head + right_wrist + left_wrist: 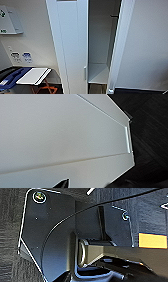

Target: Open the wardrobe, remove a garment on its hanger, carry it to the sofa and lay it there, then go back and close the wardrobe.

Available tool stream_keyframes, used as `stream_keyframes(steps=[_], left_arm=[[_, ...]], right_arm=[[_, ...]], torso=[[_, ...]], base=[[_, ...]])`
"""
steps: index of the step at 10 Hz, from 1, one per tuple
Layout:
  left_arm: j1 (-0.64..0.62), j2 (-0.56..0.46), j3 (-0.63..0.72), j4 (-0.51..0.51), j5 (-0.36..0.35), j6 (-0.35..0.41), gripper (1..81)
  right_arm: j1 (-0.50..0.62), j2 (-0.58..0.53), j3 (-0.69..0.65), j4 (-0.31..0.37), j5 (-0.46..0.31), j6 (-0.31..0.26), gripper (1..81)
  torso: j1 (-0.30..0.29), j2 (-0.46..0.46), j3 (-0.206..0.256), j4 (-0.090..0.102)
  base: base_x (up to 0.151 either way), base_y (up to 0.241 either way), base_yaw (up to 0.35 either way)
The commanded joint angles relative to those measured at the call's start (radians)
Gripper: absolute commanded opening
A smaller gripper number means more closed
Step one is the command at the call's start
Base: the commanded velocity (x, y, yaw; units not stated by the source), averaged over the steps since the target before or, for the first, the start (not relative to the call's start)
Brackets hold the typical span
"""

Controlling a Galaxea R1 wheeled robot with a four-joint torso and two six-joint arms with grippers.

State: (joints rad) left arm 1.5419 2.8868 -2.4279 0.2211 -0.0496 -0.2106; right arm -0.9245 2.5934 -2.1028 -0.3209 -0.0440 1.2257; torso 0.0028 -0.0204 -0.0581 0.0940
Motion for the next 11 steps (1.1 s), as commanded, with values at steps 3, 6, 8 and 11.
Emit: stream_keyframes(steps=[3, 6, 8, 11], left_arm=[[-0.029, -0.003, 0.01, 0.001, 0.048, 0.002, 81.1], [-0.029, -0.001, 0.01, 0.007, 0.048, 0.002, 81.1], [-0.029, 0.0, 0.01, 0.011, 0.049, 0.002, 81.1], [-0.029, -0.003, 0.001, 0.001, 0.047, 0.002, 81.1]], right_arm=[[0.174, 0.053, 0.107, 0.019, -0.008, 0.017, 81.1], [0.1, 0.171, 0.121, -0.15, -0.014, 0.015, 81.1], [0.086, 0.196, 0.113, -0.222, -0.037, 0.015, 81.1], [-0.019, 0.167, 0.031, -0.384, -0.083, 0.014, 81.1]], torso=[[0.0, 0.0, 0.0, 0.0], [0.0, 0.0, 0.0, 0.0], [0.0, 0.0, 0.0, 0.0], [0.0, 0.0, 0.0, 0.0]], base=[[0.0, 0.0, 0.0], [0.0, 0.0, 0.0], [0.0, 0.0, 0.0], [0.0, 0.0, 0.0]])
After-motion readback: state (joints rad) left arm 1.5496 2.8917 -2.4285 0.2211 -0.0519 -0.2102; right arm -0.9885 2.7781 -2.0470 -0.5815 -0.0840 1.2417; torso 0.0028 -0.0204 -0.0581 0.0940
